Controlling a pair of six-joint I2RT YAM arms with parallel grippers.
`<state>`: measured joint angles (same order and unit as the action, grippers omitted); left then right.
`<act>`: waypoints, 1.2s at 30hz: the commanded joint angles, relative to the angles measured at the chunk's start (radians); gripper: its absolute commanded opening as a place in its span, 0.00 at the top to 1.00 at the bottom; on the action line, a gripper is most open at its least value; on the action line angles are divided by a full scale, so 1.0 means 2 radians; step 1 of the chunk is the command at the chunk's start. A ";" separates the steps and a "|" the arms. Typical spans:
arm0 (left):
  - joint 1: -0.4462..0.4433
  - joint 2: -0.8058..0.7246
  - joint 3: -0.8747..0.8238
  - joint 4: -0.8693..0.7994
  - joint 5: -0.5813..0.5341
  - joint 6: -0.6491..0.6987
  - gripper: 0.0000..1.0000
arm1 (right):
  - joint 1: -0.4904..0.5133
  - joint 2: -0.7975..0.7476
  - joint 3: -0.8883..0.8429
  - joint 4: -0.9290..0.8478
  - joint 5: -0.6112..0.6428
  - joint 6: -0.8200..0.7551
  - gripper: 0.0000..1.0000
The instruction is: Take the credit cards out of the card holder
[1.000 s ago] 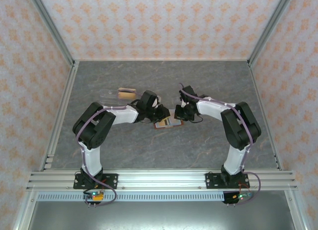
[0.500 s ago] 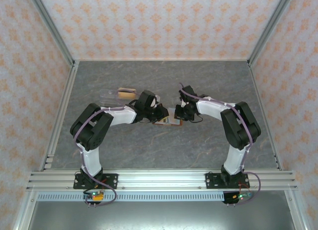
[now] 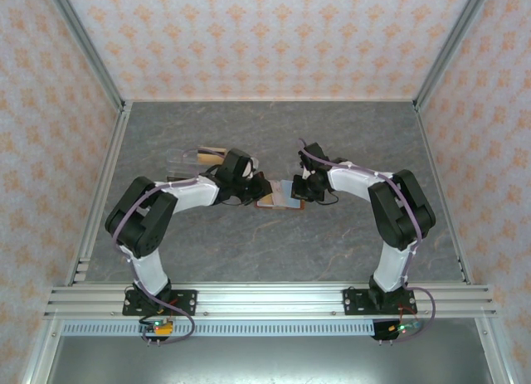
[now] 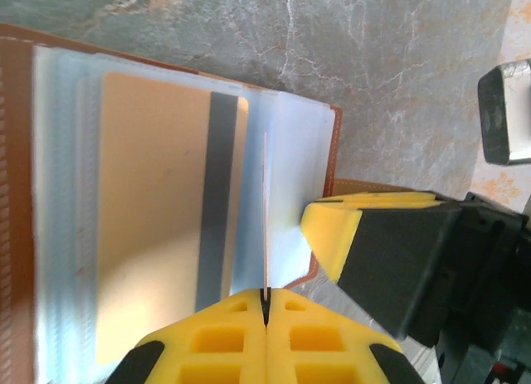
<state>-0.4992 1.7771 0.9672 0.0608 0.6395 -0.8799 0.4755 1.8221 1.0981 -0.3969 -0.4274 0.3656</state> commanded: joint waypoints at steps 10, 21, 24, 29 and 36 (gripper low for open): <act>0.010 -0.118 0.048 -0.170 -0.089 0.064 1.00 | -0.006 -0.123 -0.052 0.065 -0.074 0.038 0.55; 0.024 -0.165 0.032 -0.072 -0.094 -0.010 1.00 | -0.009 -0.133 -0.091 0.344 -0.216 0.236 0.18; 0.033 -0.170 0.019 -0.027 -0.077 -0.042 1.00 | -0.008 -0.120 -0.078 0.367 -0.228 0.261 0.16; 0.045 -0.170 0.004 0.036 -0.038 -0.089 1.00 | -0.008 -0.106 -0.069 0.428 -0.260 0.310 0.17; 0.058 -0.177 -0.012 0.073 -0.013 -0.121 1.00 | -0.008 -0.108 -0.073 0.495 -0.280 0.357 0.33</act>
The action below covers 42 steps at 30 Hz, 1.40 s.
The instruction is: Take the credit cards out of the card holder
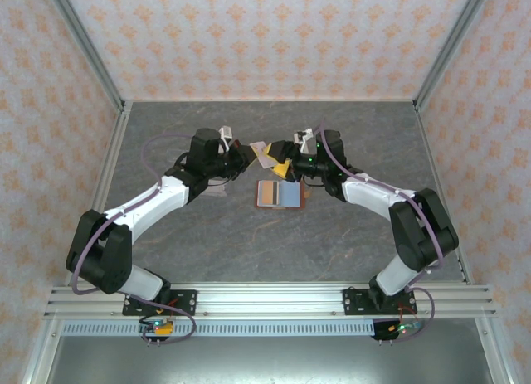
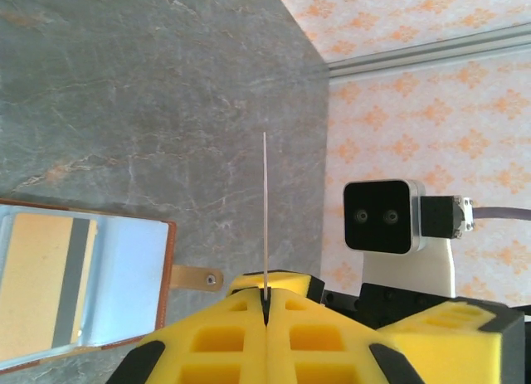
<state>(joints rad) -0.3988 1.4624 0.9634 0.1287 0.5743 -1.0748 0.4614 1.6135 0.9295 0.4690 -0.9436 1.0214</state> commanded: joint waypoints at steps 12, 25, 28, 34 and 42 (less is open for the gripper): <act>0.023 -0.064 -0.023 0.019 0.033 -0.014 1.00 | -0.001 -0.024 -0.004 0.141 -0.008 0.068 0.69; 0.037 -0.094 -0.017 -0.093 -0.006 0.033 0.54 | 0.012 -0.051 0.016 0.012 0.020 -0.078 1.00; 0.049 -0.117 0.006 -0.213 -0.083 0.102 0.34 | 0.023 -0.062 0.030 -0.092 0.068 -0.190 1.00; 0.102 -0.141 0.034 -0.343 -0.153 0.185 0.12 | 0.060 -0.034 0.077 -0.178 0.122 -0.347 1.00; 0.203 -0.144 0.030 -0.395 -0.148 0.242 0.00 | 0.127 0.064 0.203 -0.277 0.177 -0.514 1.00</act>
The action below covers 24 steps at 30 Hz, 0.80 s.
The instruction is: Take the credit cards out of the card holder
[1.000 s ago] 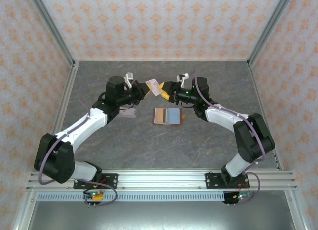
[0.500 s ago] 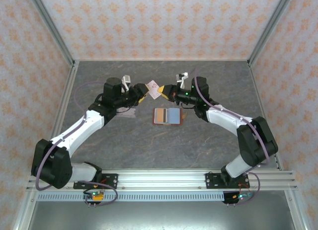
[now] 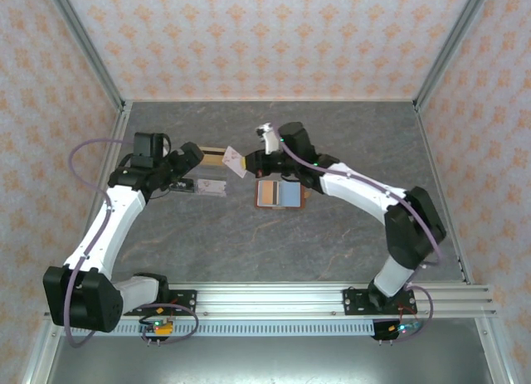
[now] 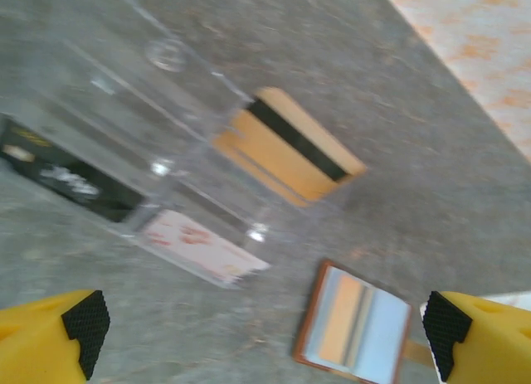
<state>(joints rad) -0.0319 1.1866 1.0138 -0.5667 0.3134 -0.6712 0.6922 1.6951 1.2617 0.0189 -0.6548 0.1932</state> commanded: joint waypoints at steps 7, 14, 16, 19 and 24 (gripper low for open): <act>0.061 -0.018 -0.005 -0.055 -0.026 0.042 0.00 | 0.050 0.106 0.128 -0.101 0.041 -0.230 1.00; 0.073 -0.032 -0.016 -0.054 -0.043 0.034 0.00 | 0.060 0.159 0.155 -0.090 0.011 -0.328 1.00; 0.075 -0.032 -0.018 -0.051 -0.041 0.033 0.00 | 0.060 0.172 0.164 -0.090 0.002 -0.345 1.00; 0.075 -0.026 -0.019 -0.050 -0.032 0.034 0.00 | 0.062 0.194 0.186 -0.104 -0.002 -0.376 1.00; 0.075 -0.020 -0.019 -0.051 -0.027 0.042 0.00 | 0.062 0.229 0.227 -0.128 -0.004 -0.434 1.00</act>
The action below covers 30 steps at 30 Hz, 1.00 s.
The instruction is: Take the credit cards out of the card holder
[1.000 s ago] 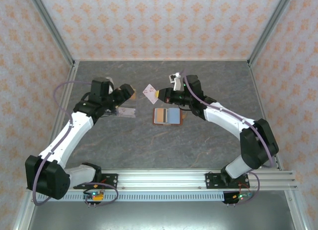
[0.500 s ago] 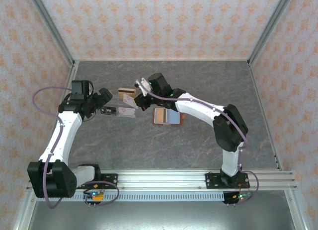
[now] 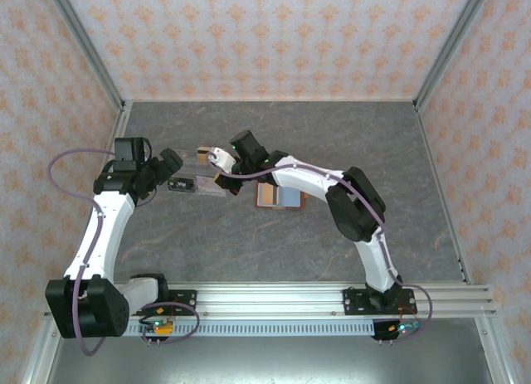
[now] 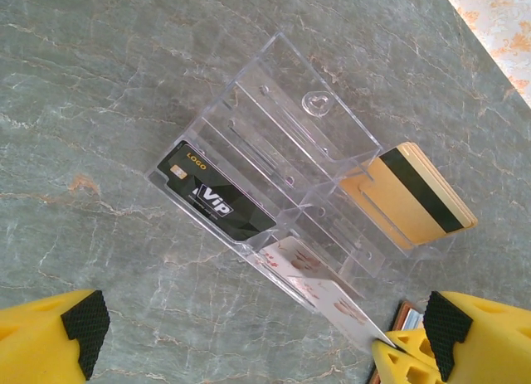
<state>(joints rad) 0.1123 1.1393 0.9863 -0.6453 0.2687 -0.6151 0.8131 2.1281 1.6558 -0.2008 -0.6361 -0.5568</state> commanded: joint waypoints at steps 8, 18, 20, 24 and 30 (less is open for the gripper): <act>0.004 0.020 -0.002 -0.015 -0.001 0.020 0.00 | 0.001 0.057 0.084 -0.054 -0.013 -0.121 1.00; 0.006 0.039 -0.001 -0.012 0.010 0.021 0.00 | 0.001 0.068 0.079 -0.042 -0.004 -0.140 1.00; 0.006 0.042 -0.002 -0.010 0.015 0.021 0.00 | 0.001 0.068 0.078 -0.039 0.000 -0.140 1.00; 0.007 0.045 -0.003 -0.008 0.023 0.020 0.00 | 0.001 0.065 0.073 -0.034 0.008 -0.134 0.93; 0.010 0.043 -0.004 -0.008 0.024 0.018 0.00 | 0.001 0.051 0.064 -0.030 0.019 -0.115 0.77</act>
<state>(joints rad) 0.1196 1.2297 0.9863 -0.6456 0.3099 -0.5930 0.8131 2.2658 1.8030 -0.2878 -0.6086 -0.8013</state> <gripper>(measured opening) 0.997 0.219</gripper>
